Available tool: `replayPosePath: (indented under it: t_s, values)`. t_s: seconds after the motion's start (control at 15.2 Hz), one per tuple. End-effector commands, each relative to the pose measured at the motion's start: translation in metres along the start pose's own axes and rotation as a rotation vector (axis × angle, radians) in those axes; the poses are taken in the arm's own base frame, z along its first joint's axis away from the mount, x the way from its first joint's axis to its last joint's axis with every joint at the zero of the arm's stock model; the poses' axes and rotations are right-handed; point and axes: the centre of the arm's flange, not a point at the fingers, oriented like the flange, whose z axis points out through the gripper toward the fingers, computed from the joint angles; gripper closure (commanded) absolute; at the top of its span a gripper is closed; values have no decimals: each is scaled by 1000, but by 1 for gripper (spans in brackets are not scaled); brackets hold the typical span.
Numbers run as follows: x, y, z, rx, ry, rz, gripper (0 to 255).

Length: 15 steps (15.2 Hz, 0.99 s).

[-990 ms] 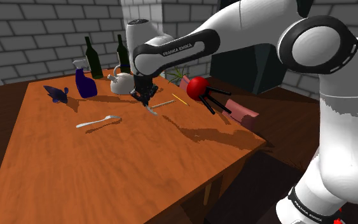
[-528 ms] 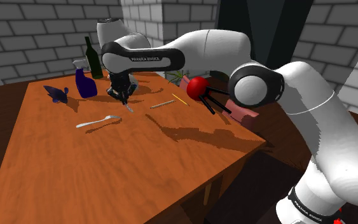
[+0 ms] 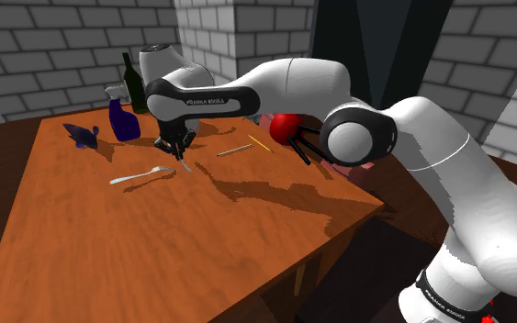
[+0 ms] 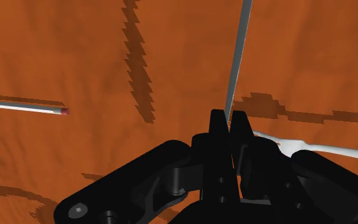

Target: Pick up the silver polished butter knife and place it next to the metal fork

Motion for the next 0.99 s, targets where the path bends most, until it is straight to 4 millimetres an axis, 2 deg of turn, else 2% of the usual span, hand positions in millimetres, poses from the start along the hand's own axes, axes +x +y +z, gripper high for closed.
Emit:
replayPosePath:
  t_s: [0.0, 0.53, 0.92]
  values:
    - [-3, 0, 11, 0, 0, 0, 255]
    - [-11, -2, 52, 0, 0, 0, 255]
    - [-11, -2, 52, 0, 0, 0, 255]
